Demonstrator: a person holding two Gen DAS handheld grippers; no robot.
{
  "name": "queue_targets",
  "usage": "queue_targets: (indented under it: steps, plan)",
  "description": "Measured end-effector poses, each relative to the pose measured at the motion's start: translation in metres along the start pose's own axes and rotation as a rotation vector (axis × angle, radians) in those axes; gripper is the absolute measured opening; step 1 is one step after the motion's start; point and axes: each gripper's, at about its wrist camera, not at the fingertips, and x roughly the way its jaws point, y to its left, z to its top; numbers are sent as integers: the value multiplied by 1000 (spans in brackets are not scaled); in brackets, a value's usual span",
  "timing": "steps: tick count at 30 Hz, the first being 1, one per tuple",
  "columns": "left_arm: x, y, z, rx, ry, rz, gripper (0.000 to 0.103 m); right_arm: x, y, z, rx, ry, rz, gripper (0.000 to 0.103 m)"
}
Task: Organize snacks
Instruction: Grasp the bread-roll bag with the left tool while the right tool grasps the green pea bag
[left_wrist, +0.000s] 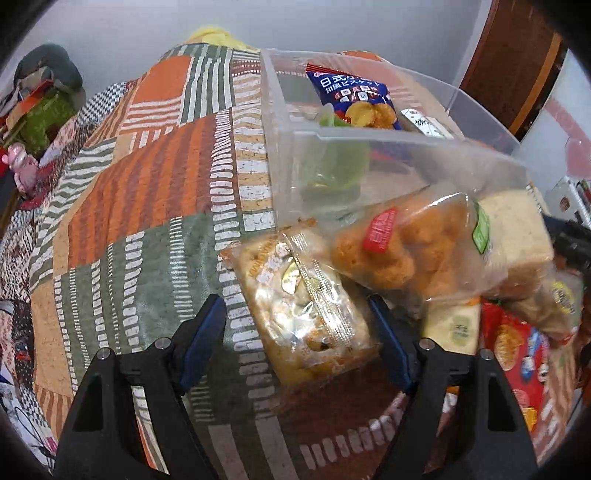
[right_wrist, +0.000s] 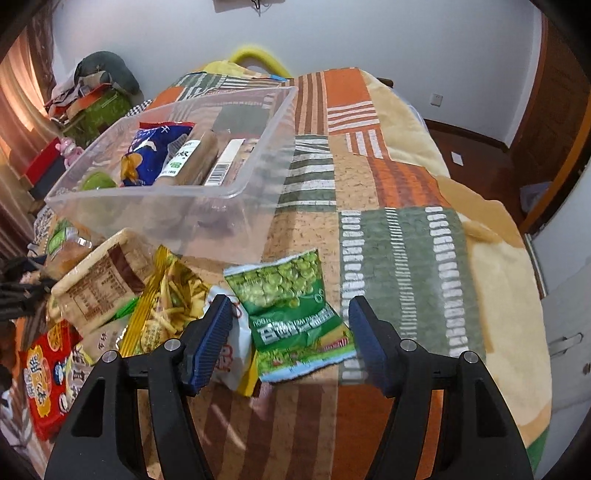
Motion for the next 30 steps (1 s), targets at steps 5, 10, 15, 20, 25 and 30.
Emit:
queue_targets:
  steps: [5, 10, 15, 20, 25, 30]
  plan:
    - [1, 2, 0, -5, -21, 5, 78, -1, -5, -2, 18, -1, -1, 62]
    - [-3, 3, -2, -3, -38, 13, 58, -2, -11, -4, 27, 2, -1, 62]
    - [-14, 6, -11, 3, -41, 1, 44, 3, -20, -1, 63, 16, 32, 62]
    - [-30, 9, -20, -5, -64, 13, 44, -1, -27, -1, 76, 12, -3, 61]
    - [-51, 13, -18, -25, -105, 16, 44, 6, -32, -5, 70, 38, -28, 54]
    - [-71, 12, -11, -34, -151, 10, 44, 6, -32, 0, 67, 30, -8, 41]
